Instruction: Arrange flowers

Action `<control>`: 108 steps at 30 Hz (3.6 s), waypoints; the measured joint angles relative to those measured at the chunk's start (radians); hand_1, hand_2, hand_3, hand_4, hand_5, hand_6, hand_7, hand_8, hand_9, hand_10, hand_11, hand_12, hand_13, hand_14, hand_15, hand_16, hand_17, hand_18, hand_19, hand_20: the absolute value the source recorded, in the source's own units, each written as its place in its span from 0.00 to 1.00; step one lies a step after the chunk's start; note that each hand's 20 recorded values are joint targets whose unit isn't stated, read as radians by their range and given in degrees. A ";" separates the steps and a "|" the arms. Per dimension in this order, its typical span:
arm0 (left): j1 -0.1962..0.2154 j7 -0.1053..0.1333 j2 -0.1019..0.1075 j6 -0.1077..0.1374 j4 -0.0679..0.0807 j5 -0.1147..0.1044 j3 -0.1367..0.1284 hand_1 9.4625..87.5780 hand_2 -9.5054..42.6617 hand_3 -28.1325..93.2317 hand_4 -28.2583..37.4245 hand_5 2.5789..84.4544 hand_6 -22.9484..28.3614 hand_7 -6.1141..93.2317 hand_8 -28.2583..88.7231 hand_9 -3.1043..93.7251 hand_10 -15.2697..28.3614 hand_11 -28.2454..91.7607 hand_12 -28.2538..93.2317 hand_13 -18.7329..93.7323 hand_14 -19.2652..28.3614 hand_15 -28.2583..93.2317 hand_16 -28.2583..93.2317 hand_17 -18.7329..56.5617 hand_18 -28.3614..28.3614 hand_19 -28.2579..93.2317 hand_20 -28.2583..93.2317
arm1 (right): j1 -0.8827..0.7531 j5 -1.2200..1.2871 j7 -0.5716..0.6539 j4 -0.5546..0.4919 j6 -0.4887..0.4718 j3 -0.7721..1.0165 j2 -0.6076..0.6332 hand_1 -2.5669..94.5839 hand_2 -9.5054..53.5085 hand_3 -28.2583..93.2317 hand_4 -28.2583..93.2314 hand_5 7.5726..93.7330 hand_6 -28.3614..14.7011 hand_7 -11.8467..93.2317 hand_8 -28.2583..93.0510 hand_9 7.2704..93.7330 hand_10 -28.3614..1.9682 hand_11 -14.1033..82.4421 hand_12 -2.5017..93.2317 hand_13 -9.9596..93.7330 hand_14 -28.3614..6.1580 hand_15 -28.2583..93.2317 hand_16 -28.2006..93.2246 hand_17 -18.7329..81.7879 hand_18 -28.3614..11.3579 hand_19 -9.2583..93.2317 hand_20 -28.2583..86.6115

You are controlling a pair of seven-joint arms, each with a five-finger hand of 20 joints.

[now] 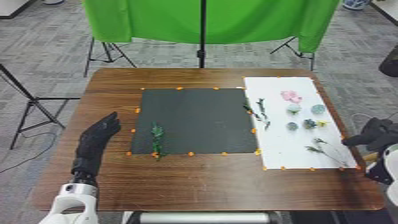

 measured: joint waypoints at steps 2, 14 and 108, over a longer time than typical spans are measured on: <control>0.000 -0.001 -0.001 0.000 0.000 0.000 0.000 0.19 0.14 0.76 0.04 0.47 0.52 0.15 0.20 0.42 0.62 0.33 0.35 0.42 0.74 0.35 0.26 0.28 0.73 0.27 0.36 | -0.013 0.009 0.000 -0.010 0.031 0.000 -0.009 0.35 0.00 0.72 0.04 0.65 0.54 0.23 0.20 0.67 0.36 0.33 0.30 0.81 0.51 0.76 0.49 0.69 0.24 1.00 0.70; 0.002 -0.007 -0.003 -0.001 0.000 0.000 0.000 0.19 0.15 0.76 0.04 0.47 0.52 0.15 0.20 0.42 0.62 0.33 0.35 0.42 0.74 0.36 0.26 0.28 0.73 0.27 0.36 | -0.066 0.021 -0.013 -0.065 0.140 -0.016 -0.064 0.38 0.00 0.73 0.08 0.67 0.56 0.24 0.20 0.69 0.37 0.34 0.31 0.82 0.51 0.76 0.49 0.70 0.25 1.00 0.71; -0.004 -0.089 -0.008 -0.116 0.000 0.012 -0.004 0.19 0.14 0.76 0.05 0.46 0.51 0.14 0.20 0.43 0.62 0.32 0.35 0.42 0.75 0.35 0.26 0.27 0.73 0.27 0.36 | 0.875 0.214 -0.073 0.116 0.267 -1.175 -0.378 0.29 0.26 0.71 0.13 0.83 0.58 0.26 0.18 0.93 0.45 0.50 0.32 0.95 0.66 0.74 0.51 0.82 0.34 1.00 0.77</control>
